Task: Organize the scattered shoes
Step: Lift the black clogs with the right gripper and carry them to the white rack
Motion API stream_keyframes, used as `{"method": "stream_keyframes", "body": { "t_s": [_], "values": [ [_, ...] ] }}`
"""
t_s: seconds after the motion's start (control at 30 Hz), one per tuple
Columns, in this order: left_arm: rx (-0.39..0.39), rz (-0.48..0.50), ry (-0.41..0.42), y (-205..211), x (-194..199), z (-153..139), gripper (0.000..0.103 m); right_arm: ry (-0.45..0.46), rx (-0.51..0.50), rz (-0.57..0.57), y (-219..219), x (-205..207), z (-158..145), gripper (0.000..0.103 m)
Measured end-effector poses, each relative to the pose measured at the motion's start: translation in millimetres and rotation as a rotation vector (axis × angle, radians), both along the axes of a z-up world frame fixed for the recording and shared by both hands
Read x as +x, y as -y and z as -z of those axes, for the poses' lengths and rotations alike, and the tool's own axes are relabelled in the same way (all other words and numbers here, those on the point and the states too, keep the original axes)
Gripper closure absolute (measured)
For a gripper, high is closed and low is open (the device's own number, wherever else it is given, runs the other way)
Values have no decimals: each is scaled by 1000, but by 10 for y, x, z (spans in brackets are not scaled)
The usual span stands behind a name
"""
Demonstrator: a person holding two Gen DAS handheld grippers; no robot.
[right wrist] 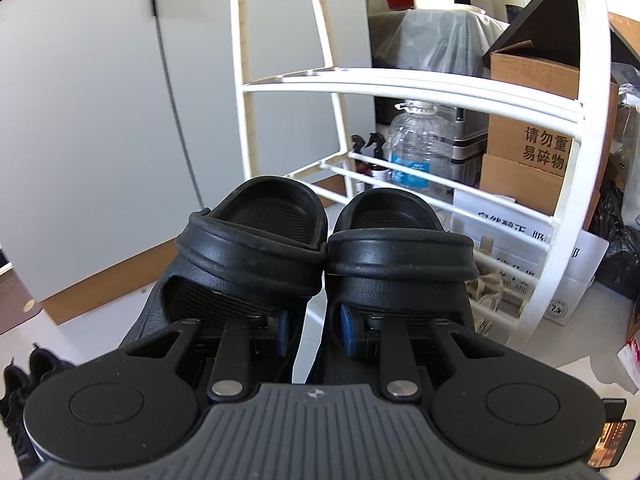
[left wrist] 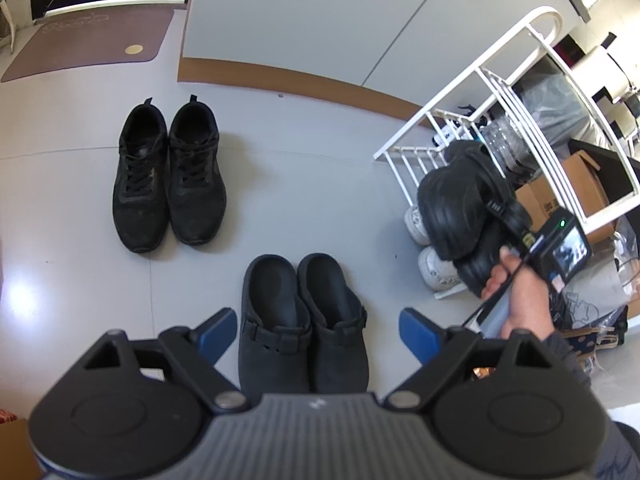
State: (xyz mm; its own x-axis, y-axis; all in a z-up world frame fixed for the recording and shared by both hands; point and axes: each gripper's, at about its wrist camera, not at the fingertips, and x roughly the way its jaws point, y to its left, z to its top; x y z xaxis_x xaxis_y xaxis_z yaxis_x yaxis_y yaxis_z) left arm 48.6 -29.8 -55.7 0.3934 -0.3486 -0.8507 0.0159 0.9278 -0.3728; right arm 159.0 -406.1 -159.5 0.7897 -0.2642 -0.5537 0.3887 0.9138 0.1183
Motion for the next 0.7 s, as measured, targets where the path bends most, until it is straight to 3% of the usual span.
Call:
{"method": "stream_keyframes", "body": {
  "t_s": [0.7],
  "values": [
    [28,27,-89,128,171,323,13,33,-36,326,729,718,-117,75]
  ]
}}
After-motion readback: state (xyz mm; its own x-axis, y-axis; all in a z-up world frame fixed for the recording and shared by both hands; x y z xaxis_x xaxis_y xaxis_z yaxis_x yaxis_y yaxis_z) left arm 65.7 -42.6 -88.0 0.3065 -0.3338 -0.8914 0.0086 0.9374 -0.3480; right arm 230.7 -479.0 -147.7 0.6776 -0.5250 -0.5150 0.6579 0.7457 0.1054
